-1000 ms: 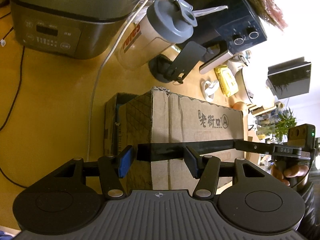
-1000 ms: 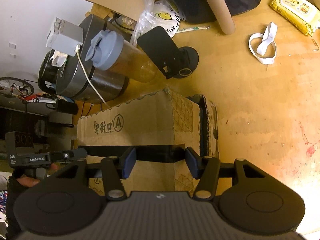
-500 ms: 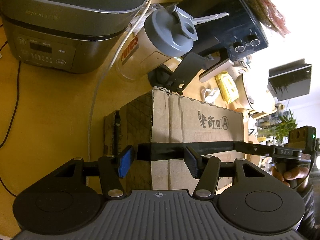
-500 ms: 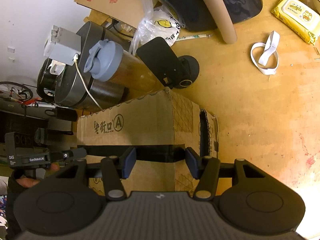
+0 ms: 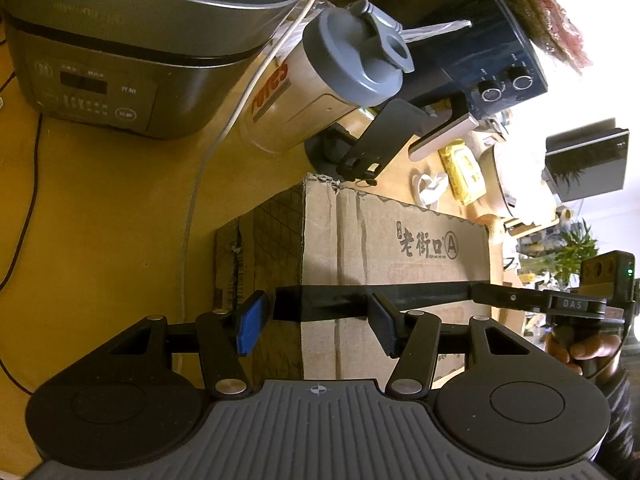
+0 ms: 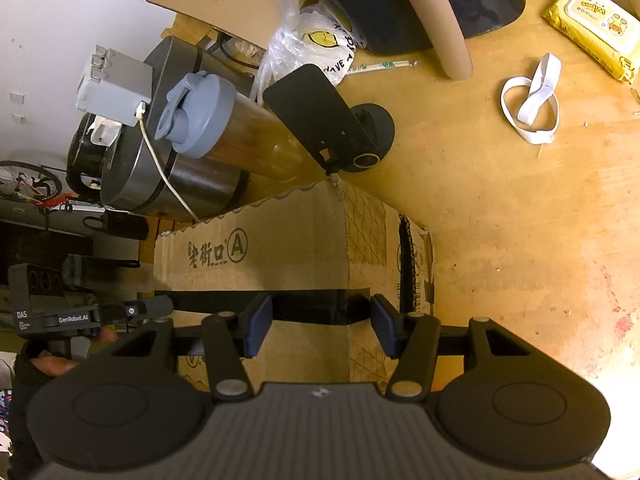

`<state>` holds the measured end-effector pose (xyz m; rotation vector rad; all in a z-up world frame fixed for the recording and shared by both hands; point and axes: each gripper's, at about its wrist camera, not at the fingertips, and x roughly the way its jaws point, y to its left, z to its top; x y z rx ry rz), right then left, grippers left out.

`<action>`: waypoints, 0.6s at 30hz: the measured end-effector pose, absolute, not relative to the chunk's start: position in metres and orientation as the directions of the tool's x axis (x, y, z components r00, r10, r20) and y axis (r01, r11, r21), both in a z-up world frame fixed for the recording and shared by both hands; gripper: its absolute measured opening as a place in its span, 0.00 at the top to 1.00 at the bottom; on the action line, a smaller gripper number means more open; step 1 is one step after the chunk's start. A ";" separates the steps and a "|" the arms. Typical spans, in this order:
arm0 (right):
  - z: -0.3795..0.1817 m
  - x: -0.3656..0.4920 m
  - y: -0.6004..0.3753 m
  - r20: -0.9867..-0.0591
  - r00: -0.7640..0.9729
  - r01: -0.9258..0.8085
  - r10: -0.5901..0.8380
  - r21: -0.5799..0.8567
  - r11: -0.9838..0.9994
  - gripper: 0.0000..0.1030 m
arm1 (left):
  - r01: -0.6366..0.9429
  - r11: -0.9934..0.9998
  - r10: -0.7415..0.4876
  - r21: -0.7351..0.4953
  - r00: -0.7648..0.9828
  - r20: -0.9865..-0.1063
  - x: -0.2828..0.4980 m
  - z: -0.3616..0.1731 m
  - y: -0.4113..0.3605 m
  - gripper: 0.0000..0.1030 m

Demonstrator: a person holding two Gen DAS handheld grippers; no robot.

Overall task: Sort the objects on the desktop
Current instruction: 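Lower the taped box onto the open box and open both grippers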

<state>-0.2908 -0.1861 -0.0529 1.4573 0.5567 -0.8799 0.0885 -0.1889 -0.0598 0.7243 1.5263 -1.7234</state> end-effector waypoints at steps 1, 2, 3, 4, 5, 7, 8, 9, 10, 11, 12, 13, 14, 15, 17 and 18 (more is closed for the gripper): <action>-0.054 -0.291 -0.187 -0.791 0.588 0.787 -0.169 0.608 -0.102 0.51 | 0.808 -0.046 -0.143 -0.588 -0.588 -0.796 0.088 -0.061 -0.189 0.49; -0.056 -0.290 -0.187 -0.791 0.589 0.787 -0.166 0.608 -0.104 0.51 | 0.809 -0.045 -0.142 -0.587 -0.586 -0.798 0.088 -0.062 -0.190 0.49; -0.058 -0.290 -0.187 -0.792 0.588 0.788 -0.165 0.607 -0.105 0.51 | 0.810 -0.044 -0.141 -0.585 -0.585 -0.799 0.088 -0.064 -0.190 0.49; -0.059 -0.290 -0.188 -0.792 0.588 0.788 -0.165 0.607 -0.105 0.51 | 0.810 -0.046 -0.143 -0.584 -0.584 -0.799 0.088 -0.065 -0.190 0.49; -0.060 -0.291 -0.188 -0.791 0.590 0.786 -0.166 0.609 -0.105 0.51 | 0.810 -0.048 -0.145 -0.584 -0.585 -0.798 0.088 -0.065 -0.190 0.49; -0.062 -0.291 -0.188 -0.788 0.592 0.784 -0.167 0.612 -0.106 0.50 | 0.808 -0.047 -0.147 -0.587 -0.587 -0.796 0.088 -0.066 -0.189 0.48; -0.062 -0.291 -0.188 -0.788 0.592 0.784 -0.166 0.612 -0.106 0.51 | 0.808 -0.047 -0.147 -0.588 -0.588 -0.796 0.088 -0.066 -0.189 0.48; -0.062 -0.291 -0.188 -0.788 0.592 0.784 -0.165 0.611 -0.105 0.51 | 0.808 -0.047 -0.147 -0.587 -0.587 -0.796 0.088 -0.066 -0.189 0.48; -0.062 -0.291 -0.187 -0.789 0.592 0.784 -0.165 0.611 -0.105 0.51 | 0.808 -0.047 -0.147 -0.587 -0.587 -0.796 0.088 -0.066 -0.189 0.49; -0.063 -0.291 -0.187 -0.789 0.592 0.785 -0.164 0.611 -0.105 0.51 | 0.808 -0.046 -0.147 -0.587 -0.587 -0.796 0.088 -0.066 -0.189 0.49; -0.062 -0.291 -0.187 -0.789 0.592 0.785 -0.164 0.610 -0.106 0.51 | 0.808 -0.046 -0.147 -0.587 -0.587 -0.796 0.087 -0.066 -0.189 0.48; -0.062 -0.291 -0.187 -0.790 0.591 0.785 -0.164 0.610 -0.107 0.51 | 0.808 -0.046 -0.148 -0.587 -0.586 -0.796 0.087 -0.067 -0.189 0.49; -0.062 -0.291 -0.187 -0.790 0.590 0.786 -0.165 0.609 -0.107 0.51 | 0.809 -0.046 -0.148 -0.586 -0.586 -0.797 0.087 -0.066 -0.189 0.49; -0.062 -0.291 -0.187 -0.791 0.590 0.786 -0.165 0.609 -0.107 0.50 | 0.809 -0.046 -0.148 -0.586 -0.585 -0.797 0.087 -0.066 -0.189 0.49; -0.062 -0.291 -0.187 -0.791 0.589 0.787 -0.164 0.608 -0.107 0.47 | 0.809 -0.044 -0.146 -0.586 -0.585 -0.798 0.087 -0.067 -0.190 0.48; -0.061 -0.290 -0.187 -0.793 0.586 0.789 -0.164 0.605 -0.107 0.41 | 0.810 -0.034 -0.142 -0.586 -0.584 -0.799 0.087 -0.068 -0.190 0.48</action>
